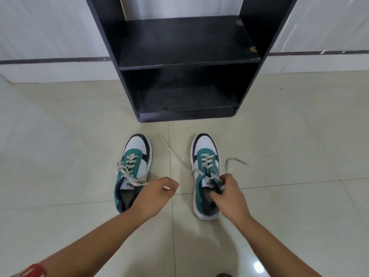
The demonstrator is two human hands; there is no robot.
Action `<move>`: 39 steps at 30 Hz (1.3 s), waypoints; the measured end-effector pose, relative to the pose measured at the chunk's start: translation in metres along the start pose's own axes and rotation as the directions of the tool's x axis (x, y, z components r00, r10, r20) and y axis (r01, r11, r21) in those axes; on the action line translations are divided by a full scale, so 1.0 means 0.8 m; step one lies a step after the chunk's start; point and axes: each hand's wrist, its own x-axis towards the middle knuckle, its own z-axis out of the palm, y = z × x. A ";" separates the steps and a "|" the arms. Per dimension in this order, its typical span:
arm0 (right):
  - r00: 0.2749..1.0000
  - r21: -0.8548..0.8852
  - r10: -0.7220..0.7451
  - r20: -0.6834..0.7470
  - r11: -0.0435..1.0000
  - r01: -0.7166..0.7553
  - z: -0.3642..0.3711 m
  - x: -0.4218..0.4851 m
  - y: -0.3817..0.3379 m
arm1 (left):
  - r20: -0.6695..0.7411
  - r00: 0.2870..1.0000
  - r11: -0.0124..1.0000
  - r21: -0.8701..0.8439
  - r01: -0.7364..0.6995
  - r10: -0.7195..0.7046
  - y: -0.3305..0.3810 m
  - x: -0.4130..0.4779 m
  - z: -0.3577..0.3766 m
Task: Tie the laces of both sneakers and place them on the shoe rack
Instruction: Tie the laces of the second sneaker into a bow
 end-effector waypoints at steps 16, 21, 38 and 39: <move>0.950 -0.072 -0.311 -0.018 0.948 0.309 -0.011 0.013 -0.007 | -0.002 0.955 0.884 0.378 -0.275 0.298 0.019 0.035 0.015; 0.944 -0.070 -0.328 -0.020 0.943 0.326 -0.024 0.015 -0.011 | -0.081 0.899 0.759 0.571 -0.313 0.431 0.025 0.033 0.015; 0.953 -0.283 -0.302 0.039 0.911 0.300 -0.032 0.024 -0.034 | -0.014 0.935 0.637 0.736 -0.230 0.353 0.040 0.034 0.007; 0.954 -0.303 -0.297 0.035 0.906 0.294 -0.034 0.025 -0.032 | -0.012 0.933 0.604 0.765 -0.223 0.359 0.041 0.034 0.005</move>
